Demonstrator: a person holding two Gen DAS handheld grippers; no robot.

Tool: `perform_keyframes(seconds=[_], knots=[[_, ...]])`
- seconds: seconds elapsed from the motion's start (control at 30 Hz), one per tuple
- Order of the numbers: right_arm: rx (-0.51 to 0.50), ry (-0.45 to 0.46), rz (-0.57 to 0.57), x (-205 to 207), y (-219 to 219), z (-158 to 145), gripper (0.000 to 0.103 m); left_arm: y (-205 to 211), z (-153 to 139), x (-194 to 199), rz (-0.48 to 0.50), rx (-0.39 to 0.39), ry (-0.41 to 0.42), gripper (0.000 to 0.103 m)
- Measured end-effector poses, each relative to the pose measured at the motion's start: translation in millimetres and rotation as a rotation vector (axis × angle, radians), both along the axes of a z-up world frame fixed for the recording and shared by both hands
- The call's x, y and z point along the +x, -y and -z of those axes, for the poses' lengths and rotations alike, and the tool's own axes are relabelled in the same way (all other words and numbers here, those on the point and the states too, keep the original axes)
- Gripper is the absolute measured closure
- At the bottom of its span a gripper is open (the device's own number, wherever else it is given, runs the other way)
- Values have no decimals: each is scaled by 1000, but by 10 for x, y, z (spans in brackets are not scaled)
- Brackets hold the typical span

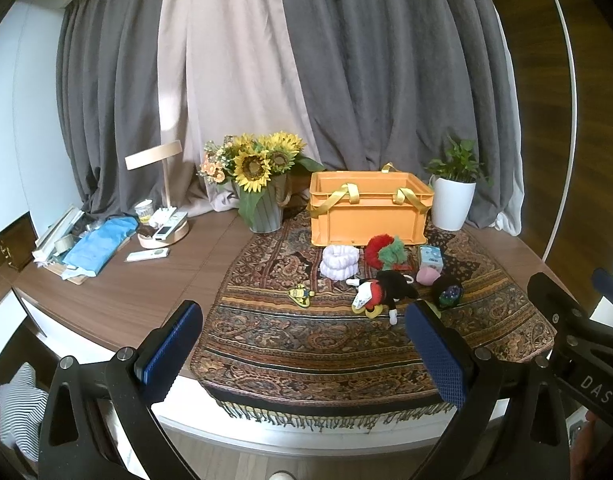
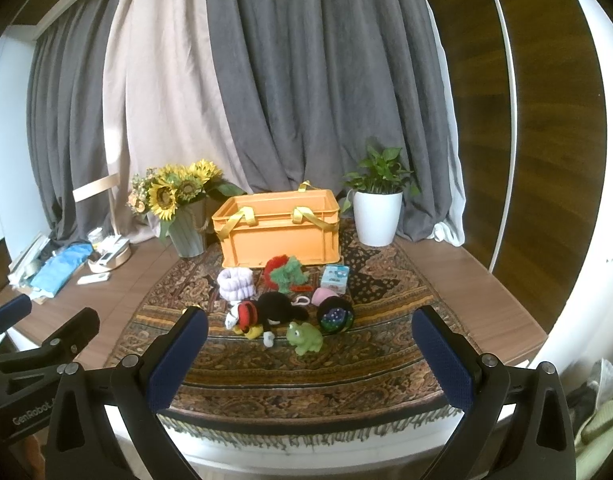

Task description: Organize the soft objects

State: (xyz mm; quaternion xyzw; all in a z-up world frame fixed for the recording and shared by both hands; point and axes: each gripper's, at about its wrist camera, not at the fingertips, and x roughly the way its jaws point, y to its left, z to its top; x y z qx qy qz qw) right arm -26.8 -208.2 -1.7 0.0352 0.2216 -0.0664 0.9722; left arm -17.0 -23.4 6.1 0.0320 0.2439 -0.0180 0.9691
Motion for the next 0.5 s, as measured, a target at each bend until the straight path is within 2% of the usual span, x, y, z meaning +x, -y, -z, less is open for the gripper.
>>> perform_keyframes(seconds=[0.5], knots=[[0, 1, 2, 8, -1, 5, 1, 16, 30, 7, 10, -11, -1, 0]])
